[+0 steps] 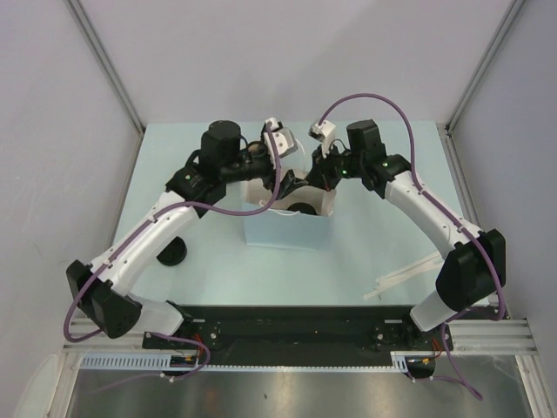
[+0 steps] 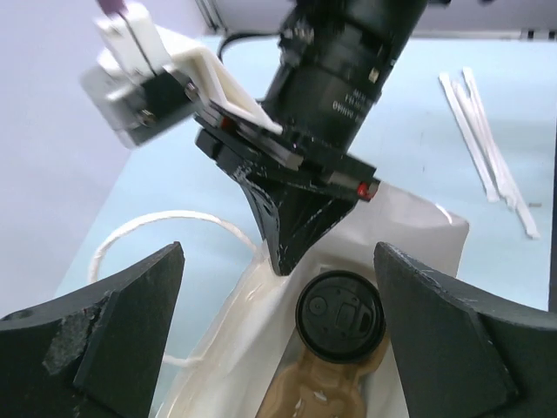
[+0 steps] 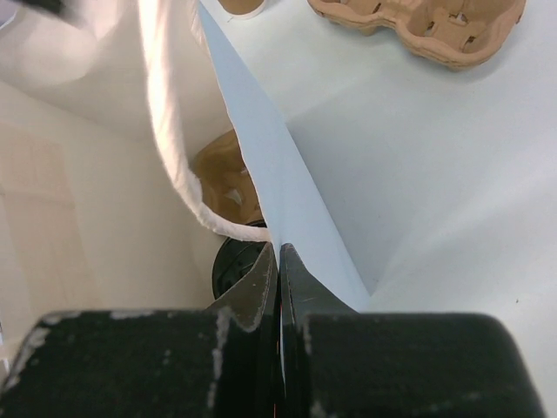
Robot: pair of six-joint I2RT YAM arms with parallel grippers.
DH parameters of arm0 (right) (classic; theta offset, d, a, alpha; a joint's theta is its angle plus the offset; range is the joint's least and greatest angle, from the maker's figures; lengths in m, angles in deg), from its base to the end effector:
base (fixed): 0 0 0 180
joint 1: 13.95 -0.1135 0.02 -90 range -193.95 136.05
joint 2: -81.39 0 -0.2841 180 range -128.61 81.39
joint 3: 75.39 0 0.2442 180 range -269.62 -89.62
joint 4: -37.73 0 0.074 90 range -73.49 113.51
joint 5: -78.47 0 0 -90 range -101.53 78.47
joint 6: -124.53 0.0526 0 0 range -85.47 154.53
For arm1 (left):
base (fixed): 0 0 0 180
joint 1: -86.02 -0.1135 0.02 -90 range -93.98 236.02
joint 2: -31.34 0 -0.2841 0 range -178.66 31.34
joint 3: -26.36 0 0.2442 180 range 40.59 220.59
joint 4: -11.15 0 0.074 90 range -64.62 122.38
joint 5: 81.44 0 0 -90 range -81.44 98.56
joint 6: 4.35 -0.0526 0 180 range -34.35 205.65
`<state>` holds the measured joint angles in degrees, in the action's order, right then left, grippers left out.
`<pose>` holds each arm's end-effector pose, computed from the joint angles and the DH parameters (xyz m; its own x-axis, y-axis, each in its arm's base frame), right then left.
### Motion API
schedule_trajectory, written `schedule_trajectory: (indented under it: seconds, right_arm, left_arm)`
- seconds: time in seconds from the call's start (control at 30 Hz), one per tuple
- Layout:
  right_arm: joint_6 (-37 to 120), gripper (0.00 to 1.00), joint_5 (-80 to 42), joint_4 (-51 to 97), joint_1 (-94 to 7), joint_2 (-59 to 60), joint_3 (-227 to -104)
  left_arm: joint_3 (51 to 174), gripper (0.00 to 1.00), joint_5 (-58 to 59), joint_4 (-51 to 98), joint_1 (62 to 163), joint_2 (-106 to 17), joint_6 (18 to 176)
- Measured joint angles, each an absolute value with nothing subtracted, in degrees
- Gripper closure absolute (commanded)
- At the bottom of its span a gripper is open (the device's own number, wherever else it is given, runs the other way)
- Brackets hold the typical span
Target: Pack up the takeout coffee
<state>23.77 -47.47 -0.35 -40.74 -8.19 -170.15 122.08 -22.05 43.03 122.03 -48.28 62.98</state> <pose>0.3066 0.1894 0.3563 -0.3261 -0.3340 -0.8844 -0.8812 0.4461 0.1565 0.2417 -0.2087 0.4282 0.1448 0.3048 -0.9413 0.9174 0.3150 0.2431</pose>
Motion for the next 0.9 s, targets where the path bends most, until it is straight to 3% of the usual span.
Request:
schedule_trajectory:
  seconds: [0.2, 0.23, 0.3, 0.43, 0.73, 0.9]
  right_arm:
    - [23.72, 0.70, -47.08, -2.42, -40.78, -8.67, -172.88]
    - [23.66, 0.62, -46.97, -2.66, -40.78, -8.91, -173.52]
    - [23.70, 0.57, -46.84, -3.25, -40.85, -9.61, -175.16]
    - [23.46, 0.37, -46.53, -4.87, -40.98, -10.59, -178.72]
    - [21.82, 0.08, -45.74, -11.41, -41.00, -10.94, -189.78]
    - [19.61, 0.03, -43.86, -17.79, -38.97, -8.21, -193.58]
  left_arm:
    - [123.61, 0.01, -21.09, 41.95, 120.81, -45.59, 67.24]
    - [123.77, 0.00, -20.92, 41.87, 120.41, -45.37, 67.81]
    - [124.03, 0.01, -20.11, 41.82, 119.49, -44.74, 69.18]
    - [124.05, 0.01, -18.56, 42.22, 118.42, -43.38, 70.82]
    - [124.05, 0.00, -15.61, 43.88, 115.19, -39.73, 74.76]
    - [124.03, 0.00, -15.39, 45.60, 111.39, -36.89, 77.03]
